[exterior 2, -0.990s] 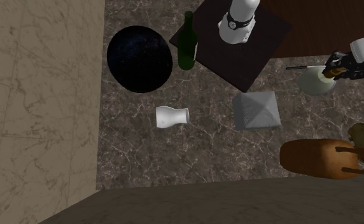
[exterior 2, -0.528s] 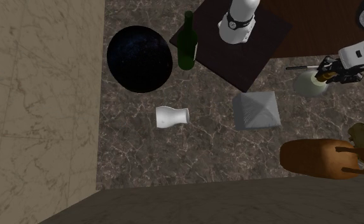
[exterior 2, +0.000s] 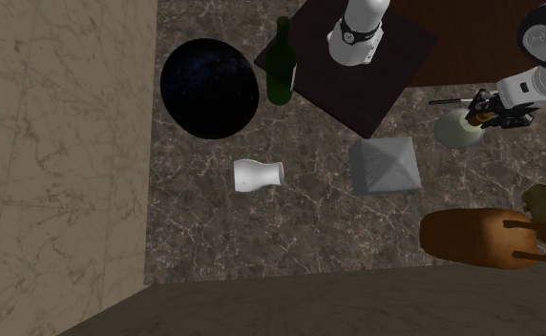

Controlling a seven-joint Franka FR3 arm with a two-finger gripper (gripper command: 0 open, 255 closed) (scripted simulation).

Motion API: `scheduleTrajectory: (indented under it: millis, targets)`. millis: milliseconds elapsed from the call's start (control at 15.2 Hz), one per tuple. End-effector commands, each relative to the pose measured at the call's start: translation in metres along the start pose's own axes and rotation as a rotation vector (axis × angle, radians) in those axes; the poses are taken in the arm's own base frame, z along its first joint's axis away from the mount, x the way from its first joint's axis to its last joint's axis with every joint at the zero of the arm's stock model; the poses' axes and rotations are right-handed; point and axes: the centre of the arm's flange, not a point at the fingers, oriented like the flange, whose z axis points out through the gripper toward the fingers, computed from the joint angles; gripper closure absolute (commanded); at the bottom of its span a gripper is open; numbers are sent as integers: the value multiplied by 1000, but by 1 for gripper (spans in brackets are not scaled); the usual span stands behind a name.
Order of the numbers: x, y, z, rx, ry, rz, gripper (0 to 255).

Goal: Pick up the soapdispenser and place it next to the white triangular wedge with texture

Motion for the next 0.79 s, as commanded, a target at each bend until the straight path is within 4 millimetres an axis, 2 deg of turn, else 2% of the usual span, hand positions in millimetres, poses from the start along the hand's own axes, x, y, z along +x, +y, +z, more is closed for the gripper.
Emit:
scheduleTrajectory:
  millis: [0,132,198,528,726]
  targets:
    - [0,0,0,0,0,0,255]
    - [0,0,0,0,0,0,255]
    - [0,0,0,0,0,0,0]
    - [0,0,0,0,0,0,0]
    - [0,0,-40,0,0,0,0]
